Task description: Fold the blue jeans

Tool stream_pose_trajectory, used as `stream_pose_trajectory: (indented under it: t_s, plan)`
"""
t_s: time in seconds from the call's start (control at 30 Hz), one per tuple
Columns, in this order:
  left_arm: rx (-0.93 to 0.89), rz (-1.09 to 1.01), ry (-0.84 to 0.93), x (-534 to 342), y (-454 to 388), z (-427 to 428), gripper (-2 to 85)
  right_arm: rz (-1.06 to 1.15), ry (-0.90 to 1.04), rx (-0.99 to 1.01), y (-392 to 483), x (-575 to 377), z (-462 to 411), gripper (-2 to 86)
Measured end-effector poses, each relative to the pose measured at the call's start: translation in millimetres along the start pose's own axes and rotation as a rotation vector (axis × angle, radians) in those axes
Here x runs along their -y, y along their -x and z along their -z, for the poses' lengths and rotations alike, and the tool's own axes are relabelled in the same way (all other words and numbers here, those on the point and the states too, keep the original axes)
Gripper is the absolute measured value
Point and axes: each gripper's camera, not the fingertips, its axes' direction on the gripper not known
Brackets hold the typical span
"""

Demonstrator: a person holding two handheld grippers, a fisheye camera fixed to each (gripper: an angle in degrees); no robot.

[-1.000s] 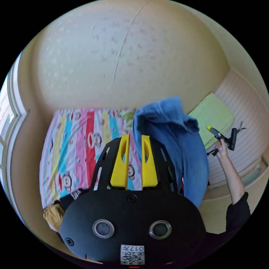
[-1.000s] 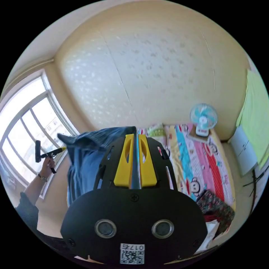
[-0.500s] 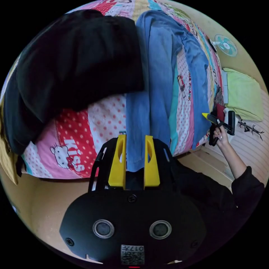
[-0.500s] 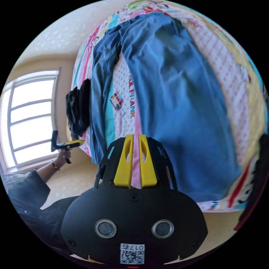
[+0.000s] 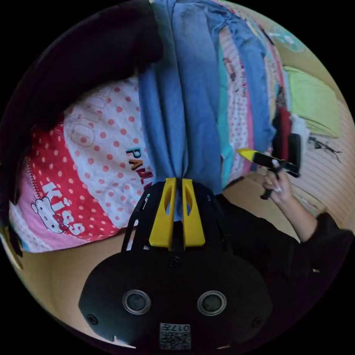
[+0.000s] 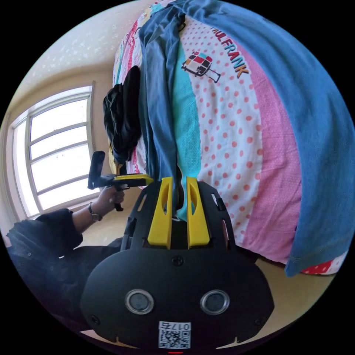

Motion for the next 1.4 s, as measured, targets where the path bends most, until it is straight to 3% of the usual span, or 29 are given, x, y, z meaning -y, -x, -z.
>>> stream_pose_trajectory:
  t_s: [0.27, 0.43, 0.63, 0.73, 0.87, 1.0, 1.13, 1.23, 1.4]
  plan:
    - [-0.263, 0.216, -0.268, -113.9, 171.0, 158.9, 2.8, -0.017, -0.028, 0.114, -22.0, -18.5, -10.0, 8.8]
    - [-0.286, 0.196, -0.191, -113.1, 214.6, 184.5, 3.8, -0.02, 0.001, 0.214, -18.1, -28.5, -45.4, 11.1]
    - [-0.146, 0.116, -0.076, -109.3, 236.5, 207.9, 10.3, -0.04, 0.053, 0.191, -14.4, -39.6, -83.0, 10.6]
    - [-0.106, 0.097, 0.02, -105.2, 250.2, 202.1, 9.7, -0.059, 0.074, 0.309, -16.2, -45.2, -85.4, 9.6]
    - [-0.054, 0.064, 0.101, -102.4, 273.6, 201.7, 6.2, -0.049, 0.166, 0.168, -3.1, -59.6, -90.5, 6.0]
    - [-0.24, -0.001, 0.155, -114.2, 295.8, 213.7, 5.0, -0.024, 0.139, 0.186, 7.1, -85.9, -54.6, 3.2]
    - [-0.267, -0.138, 0.081, -146.4, 295.9, 240.4, 3.9, 0.001, 0.125, 0.207, 3.7, -129.4, 18.3, 2.7]
    - [-0.449, -0.118, 0.005, -178.8, 298.7, 242.3, 2.1, -0.035, 0.091, 0.279, 12.7, -163.1, 50.7, 2.6]
    - [-0.696, -0.039, -0.044, -223.6, 318.4, 189.7, 0.5, 0.067, 0.206, -0.04, 36.3, -192.2, 58.3, 2.4]
